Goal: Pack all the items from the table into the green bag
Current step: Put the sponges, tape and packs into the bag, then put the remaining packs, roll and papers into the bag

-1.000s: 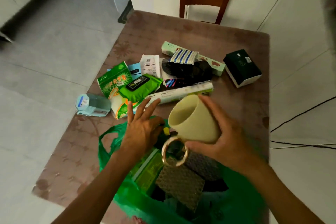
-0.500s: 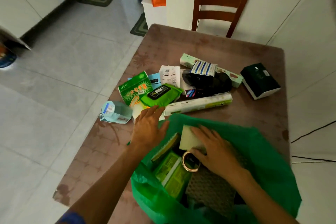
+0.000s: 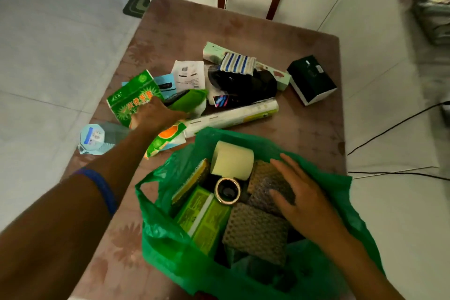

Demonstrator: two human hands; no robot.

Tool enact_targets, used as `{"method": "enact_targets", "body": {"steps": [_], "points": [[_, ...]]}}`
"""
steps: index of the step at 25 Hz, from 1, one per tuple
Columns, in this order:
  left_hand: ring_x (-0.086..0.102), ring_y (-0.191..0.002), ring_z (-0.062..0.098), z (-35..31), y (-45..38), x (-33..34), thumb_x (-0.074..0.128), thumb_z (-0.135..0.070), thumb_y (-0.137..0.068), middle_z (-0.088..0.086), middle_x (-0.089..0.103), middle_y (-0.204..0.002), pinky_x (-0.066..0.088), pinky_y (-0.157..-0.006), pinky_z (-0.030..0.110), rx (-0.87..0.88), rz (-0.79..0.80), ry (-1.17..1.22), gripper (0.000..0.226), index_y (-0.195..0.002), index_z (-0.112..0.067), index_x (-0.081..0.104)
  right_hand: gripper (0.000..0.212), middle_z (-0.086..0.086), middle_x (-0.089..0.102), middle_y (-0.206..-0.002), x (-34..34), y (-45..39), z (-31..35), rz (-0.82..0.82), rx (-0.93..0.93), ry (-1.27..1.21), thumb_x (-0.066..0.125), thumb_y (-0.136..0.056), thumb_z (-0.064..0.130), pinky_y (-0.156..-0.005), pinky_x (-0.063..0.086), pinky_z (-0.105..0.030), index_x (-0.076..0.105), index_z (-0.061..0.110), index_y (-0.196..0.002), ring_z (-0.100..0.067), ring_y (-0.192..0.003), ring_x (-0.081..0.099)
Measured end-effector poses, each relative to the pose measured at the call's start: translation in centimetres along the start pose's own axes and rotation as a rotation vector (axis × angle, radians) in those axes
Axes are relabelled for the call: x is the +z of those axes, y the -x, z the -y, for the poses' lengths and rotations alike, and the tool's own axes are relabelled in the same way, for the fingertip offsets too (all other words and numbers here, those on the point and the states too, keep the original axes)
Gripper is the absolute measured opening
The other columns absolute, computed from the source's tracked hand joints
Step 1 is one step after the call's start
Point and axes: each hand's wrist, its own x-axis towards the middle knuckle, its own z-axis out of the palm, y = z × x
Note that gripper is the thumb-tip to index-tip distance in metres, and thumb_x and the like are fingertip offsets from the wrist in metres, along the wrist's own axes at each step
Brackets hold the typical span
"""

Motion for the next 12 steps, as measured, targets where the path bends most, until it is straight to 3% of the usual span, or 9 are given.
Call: {"method": "enact_targets", "body": {"steps": [3, 6, 8, 10, 12], "points": [[0.062, -0.087, 0.025, -2.2, 7.2, -3.5, 0.064, -0.068, -0.049, 0.004, 0.066, -0.104, 0.052, -0.076, 0.034, 0.190, -0.114, 0.313, 0.082, -0.115, -0.020, 0.055, 0.060, 0.013, 0.027, -0.153, -2.9, 0.9, 0.2, -0.098, -0.033, -0.004, 0.061, -0.091, 0.030, -0.111, 0.022, -0.028, 0.036, 0.032, -0.144, -0.002, -0.136, 0.026], [0.057, -0.087, 0.014, -2.4, 17.9, -5.8, 0.068, -0.053, -0.054, -0.004, 0.060, -0.102, 0.047, -0.072, 0.031, 0.533, -0.047, 0.368, 0.066, -0.114, -0.030, 0.051, 0.064, 0.005, 0.038, -0.149, -5.4, 2.0, 0.6, -0.262, 0.003, -0.030, 0.065, -0.088, 0.024, -0.103, 0.036, -0.029, 0.036, 0.030, -0.144, -0.005, -0.126, 0.038], [0.053, -0.090, 0.015, -2.2, 23.5, -4.3, 0.067, -0.054, -0.052, -0.004, 0.057, -0.103, 0.046, -0.076, 0.033, 0.720, 0.023, 0.224, 0.072, -0.117, -0.031, 0.049, 0.075, -0.002, 0.040, -0.148, -6.7, 2.4, 0.5, -0.324, 0.107, -0.001, 0.067, -0.086, 0.025, -0.094, 0.044, -0.031, 0.025, 0.032, -0.148, -0.018, -0.121, 0.049], [0.051, -0.096, 0.020, -2.7, 26.4, -0.2, 0.065, -0.063, -0.053, -0.001, 0.056, -0.109, 0.046, -0.081, 0.039, 0.859, 0.091, -0.096, 0.083, -0.125, -0.026, 0.047, 0.082, -0.009, 0.045, -0.146, -7.9, 1.5, 0.0, -0.274, 0.249, 0.047, 0.067, -0.085, 0.031, -0.093, 0.045, -0.037, 0.017, 0.035, -0.150, -0.032, -0.119, 0.052], [0.046, -0.116, 0.025, -3.6, 28.7, 2.2, 0.065, -0.073, -0.059, 0.001, 0.050, -0.129, 0.042, -0.094, 0.041, 0.914, 0.278, -0.378, 0.095, -0.137, -0.026, 0.038, 0.074, -0.013, 0.054, -0.135, -9.6, 2.5, -0.4, -0.209, 0.269, 0.156, 0.066, -0.085, 0.035, -0.087, 0.047, -0.038, 0.025, 0.031, -0.147, -0.035, -0.113, 0.055]]}}
